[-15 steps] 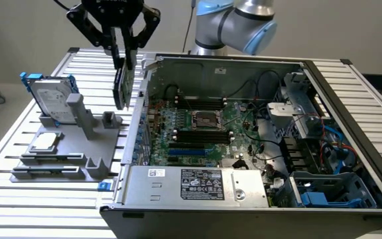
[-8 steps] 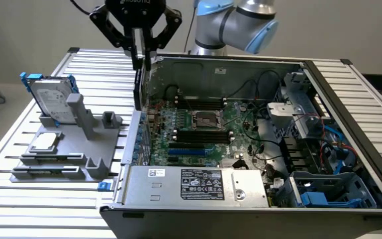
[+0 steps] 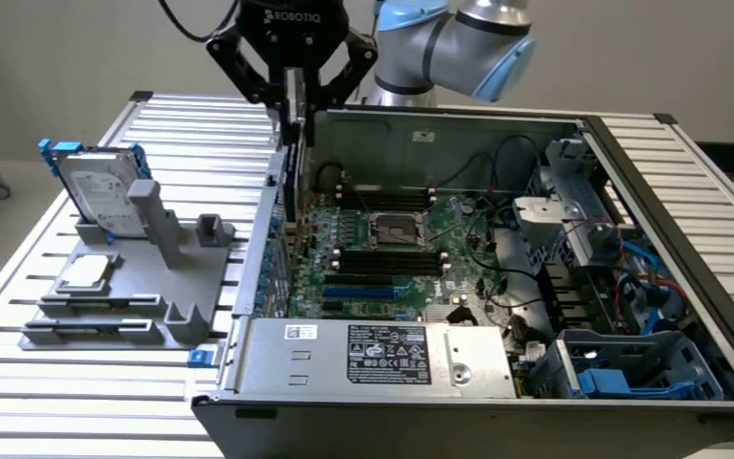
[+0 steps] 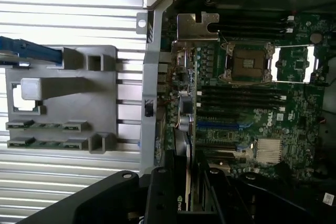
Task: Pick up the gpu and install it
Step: 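Pick up the gpu and move the gpu toward the slot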
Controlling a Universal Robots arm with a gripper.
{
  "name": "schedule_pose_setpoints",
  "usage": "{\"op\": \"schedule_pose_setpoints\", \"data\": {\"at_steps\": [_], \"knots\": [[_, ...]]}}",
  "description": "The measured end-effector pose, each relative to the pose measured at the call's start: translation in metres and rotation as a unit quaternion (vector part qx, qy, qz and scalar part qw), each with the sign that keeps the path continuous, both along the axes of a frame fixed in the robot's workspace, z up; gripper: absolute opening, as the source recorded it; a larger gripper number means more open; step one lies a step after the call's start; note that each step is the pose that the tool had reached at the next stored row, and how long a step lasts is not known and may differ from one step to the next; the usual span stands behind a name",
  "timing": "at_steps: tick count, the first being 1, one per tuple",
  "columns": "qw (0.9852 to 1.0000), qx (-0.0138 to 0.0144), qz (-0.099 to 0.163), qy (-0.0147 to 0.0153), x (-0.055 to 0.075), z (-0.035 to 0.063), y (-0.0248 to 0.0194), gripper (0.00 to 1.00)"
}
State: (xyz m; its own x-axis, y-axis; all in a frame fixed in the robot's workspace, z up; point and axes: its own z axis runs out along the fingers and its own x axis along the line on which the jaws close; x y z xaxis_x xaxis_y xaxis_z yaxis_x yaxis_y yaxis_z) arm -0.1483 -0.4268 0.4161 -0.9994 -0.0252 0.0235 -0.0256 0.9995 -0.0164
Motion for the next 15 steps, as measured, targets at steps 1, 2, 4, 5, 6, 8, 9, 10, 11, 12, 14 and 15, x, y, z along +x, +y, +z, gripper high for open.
{"op": "schedule_pose_setpoints", "data": {"at_steps": [1,2,4,5,6,8,9,10,11,12,14,15], "knots": [[1.0,-0.0001,-0.005,0.0001,0.001,-0.0017,0.0,0.27],[0.9999,-0.0001,-0.011,0.0001,0.002,-0.0035,0.0001,0.27],[0.9998,-0.0001,-0.021,0.0001,0.004,-0.0071,0.0,0.27],[0.9997,-0.0001,-0.024,0.0001,0.005,-0.009,0.0,0.27],[0.9996,0.0,-0.027,0.0001,0.007,-0.0108,0.0,0.27],[0.9995,-0.0001,-0.031,0.0001,0.012,-0.0145,0.0001,0.27],[0.9995,-0.0001,-0.033,0.0,0.016,-0.0163,0.0001,0.27],[0.9994,-0.0001,-0.033,0.0001,0.019,-0.0181,0.0001,0.27],[0.9994,-0.0001,-0.034,0.0001,0.023,-0.0199,0.0,0.27],[0.9994,-0.0001,-0.035,0.0001,0.028,-0.0217,0.0,0.27],[0.9994,0.0,-0.036,0.0,0.037,-0.0255,0.0001,0.27],[0.9994,0.0,-0.036,0.0,0.041,-0.0273,0.0001,0.27]]}}
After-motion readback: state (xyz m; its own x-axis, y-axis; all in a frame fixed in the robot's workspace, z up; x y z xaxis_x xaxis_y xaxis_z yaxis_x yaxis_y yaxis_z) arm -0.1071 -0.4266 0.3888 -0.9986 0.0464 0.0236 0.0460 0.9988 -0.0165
